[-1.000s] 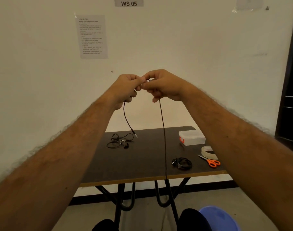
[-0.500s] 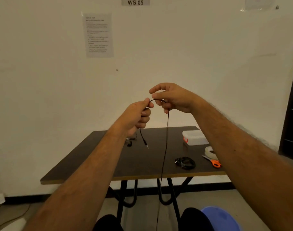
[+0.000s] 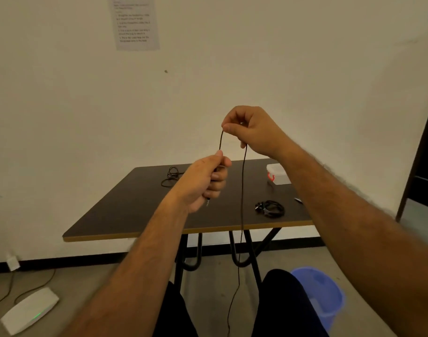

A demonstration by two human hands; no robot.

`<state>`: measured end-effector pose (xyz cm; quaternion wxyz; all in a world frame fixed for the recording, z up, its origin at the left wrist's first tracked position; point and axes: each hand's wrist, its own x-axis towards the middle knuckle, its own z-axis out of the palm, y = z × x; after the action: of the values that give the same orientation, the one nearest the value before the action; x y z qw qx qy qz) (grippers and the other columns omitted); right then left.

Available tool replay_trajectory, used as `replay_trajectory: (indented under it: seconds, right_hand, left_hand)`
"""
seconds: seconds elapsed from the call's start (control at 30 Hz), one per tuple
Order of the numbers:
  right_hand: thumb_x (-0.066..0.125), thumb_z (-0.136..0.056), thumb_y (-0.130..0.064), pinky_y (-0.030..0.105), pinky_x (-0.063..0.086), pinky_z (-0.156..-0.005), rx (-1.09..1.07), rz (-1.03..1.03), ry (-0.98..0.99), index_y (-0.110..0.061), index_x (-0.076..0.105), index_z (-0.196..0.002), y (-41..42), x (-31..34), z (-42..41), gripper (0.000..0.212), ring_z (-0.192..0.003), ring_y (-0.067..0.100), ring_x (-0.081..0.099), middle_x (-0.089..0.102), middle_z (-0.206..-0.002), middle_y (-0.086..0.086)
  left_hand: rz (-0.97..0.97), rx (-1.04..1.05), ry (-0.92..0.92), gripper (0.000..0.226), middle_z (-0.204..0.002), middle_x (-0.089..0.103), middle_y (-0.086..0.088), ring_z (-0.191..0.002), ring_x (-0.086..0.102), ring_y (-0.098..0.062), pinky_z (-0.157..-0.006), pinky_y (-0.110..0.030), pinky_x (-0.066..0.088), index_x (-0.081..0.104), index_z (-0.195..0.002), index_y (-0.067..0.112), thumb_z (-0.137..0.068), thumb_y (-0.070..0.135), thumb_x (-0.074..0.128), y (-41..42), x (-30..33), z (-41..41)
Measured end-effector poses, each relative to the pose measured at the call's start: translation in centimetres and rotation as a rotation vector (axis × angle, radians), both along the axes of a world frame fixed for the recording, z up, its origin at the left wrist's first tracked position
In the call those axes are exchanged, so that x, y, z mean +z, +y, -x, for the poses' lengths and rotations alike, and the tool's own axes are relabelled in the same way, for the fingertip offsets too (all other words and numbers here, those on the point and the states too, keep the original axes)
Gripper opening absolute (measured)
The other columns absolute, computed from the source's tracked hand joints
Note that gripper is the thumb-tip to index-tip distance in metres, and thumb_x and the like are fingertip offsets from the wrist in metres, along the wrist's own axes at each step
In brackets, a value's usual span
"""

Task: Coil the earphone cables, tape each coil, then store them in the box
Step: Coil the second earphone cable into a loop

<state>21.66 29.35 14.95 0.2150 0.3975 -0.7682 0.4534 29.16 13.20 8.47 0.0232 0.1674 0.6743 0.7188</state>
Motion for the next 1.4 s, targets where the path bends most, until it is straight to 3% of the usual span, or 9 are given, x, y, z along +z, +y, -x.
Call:
replay_trajectory:
  seconds: [0.1,0.37,0.5,0.6,0.7,0.77,0.9,1.27,1.4]
  right_hand:
    - [0.061,-0.095,-0.010,0.025,0.052,-0.051,-0.014,0.042,-0.001,-0.013,0.067,-0.092,-0.3,0.2,-0.5,0.007,-0.053,0.002,0.053,0.064,-0.087,0.012]
    - [0.064,-0.093,-0.009,0.029,0.053,-0.054,0.011,0.179,-0.006,-0.011,0.069,-0.090,-0.8,0.6,-1.1,0.007,-0.060,0.009,0.058,0.068,-0.087,0.016]
    - [0.063,-0.092,-0.005,0.023,0.052,-0.070,0.079,0.213,-0.087,-0.015,0.067,-0.081,-1.0,-0.3,-0.9,0.016,-0.072,0.004,0.062,0.068,-0.076,-0.005]
    - [0.050,-0.094,0.004,0.021,0.050,-0.065,0.086,0.189,-0.143,-0.019,0.058,-0.071,-1.2,-1.8,-1.3,0.033,-0.061,-0.003,0.058,0.063,-0.061,-0.016]
    - [0.053,-0.094,-0.003,0.035,0.046,-0.056,0.163,0.271,-0.264,-0.021,0.064,-0.071,-1.4,-3.6,-2.0,0.032,-0.059,0.020,0.056,0.062,-0.063,0.001]
    - [0.050,-0.094,0.002,0.031,0.037,-0.047,0.196,0.319,-0.346,-0.025,0.066,-0.067,-1.7,-4.9,-2.6,0.041,-0.047,0.017,0.044,0.056,-0.054,-0.001]
    - [0.051,-0.100,-0.010,0.030,0.034,-0.046,0.234,0.341,-0.459,-0.008,0.059,-0.078,-2.4,-8.2,-3.9,0.024,-0.044,0.010,0.036,0.046,-0.053,-0.001]
    - [0.053,-0.101,-0.017,0.027,0.042,-0.050,0.260,0.129,-0.644,-0.010,0.069,-0.101,-1.3,-17.2,-9.2,0.018,-0.049,0.012,0.043,0.050,-0.059,0.000]
    - [0.056,-0.100,-0.018,0.026,0.047,-0.056,0.237,0.002,-0.619,-0.015,0.070,-0.103,-0.5,-17.3,-10.4,0.015,-0.054,0.006,0.050,0.055,-0.060,-0.008]
  left_hand:
    - [-0.012,-0.026,0.018,0.037,-0.060,0.028,0.005,-0.049,0.018,-0.008,-0.048,-0.025,0.012,0.052,-0.085,0.016,-0.106,0.040,0.032,0.5,1.3,-0.4]
    - [-0.176,-0.189,-0.013,0.037,-0.057,0.023,0.007,-0.048,0.012,-0.007,-0.043,-0.021,0.012,0.049,-0.084,0.018,-0.105,0.043,0.031,2.1,2.8,-1.0]
    - [-0.223,-0.208,0.059,0.033,-0.055,0.023,0.008,-0.042,0.016,-0.003,-0.039,-0.018,0.011,0.049,-0.084,0.020,-0.106,0.038,0.032,3.3,3.9,-1.1]
    - [-0.232,-0.169,0.150,0.032,-0.054,0.022,0.008,-0.042,0.016,-0.003,-0.038,-0.019,0.011,0.049,-0.083,0.020,-0.107,0.032,0.032,3.8,4.6,-0.7]
    - [-0.223,-0.088,0.211,0.030,-0.053,0.024,0.008,-0.041,0.017,-0.004,-0.037,-0.018,0.013,0.051,-0.086,0.017,-0.107,0.030,0.033,3.8,4.9,-0.3]
    - [-0.244,-0.031,0.226,0.027,-0.053,0.028,0.008,-0.042,0.019,-0.004,-0.037,-0.017,0.016,0.052,-0.092,0.014,-0.107,0.029,0.034,3.6,4.7,-0.3]
    - [-0.257,0.041,0.250,0.026,-0.058,0.032,0.005,-0.047,0.020,-0.006,-0.043,-0.021,0.015,0.056,-0.102,0.013,-0.107,0.027,0.035,3.3,3.3,-0.8]
    - [-0.200,0.159,0.271,0.035,-0.061,0.047,0.004,-0.052,0.030,-0.008,-0.047,-0.020,0.027,0.052,-0.137,0.023,-0.104,0.016,0.042,0.8,-2.8,-2.9]
    - [-0.038,0.274,0.350,0.031,-0.065,0.058,0.004,-0.057,0.043,-0.006,-0.052,-0.018,0.037,0.054,-0.132,0.026,-0.105,0.016,0.043,0.3,-3.3,-2.7]
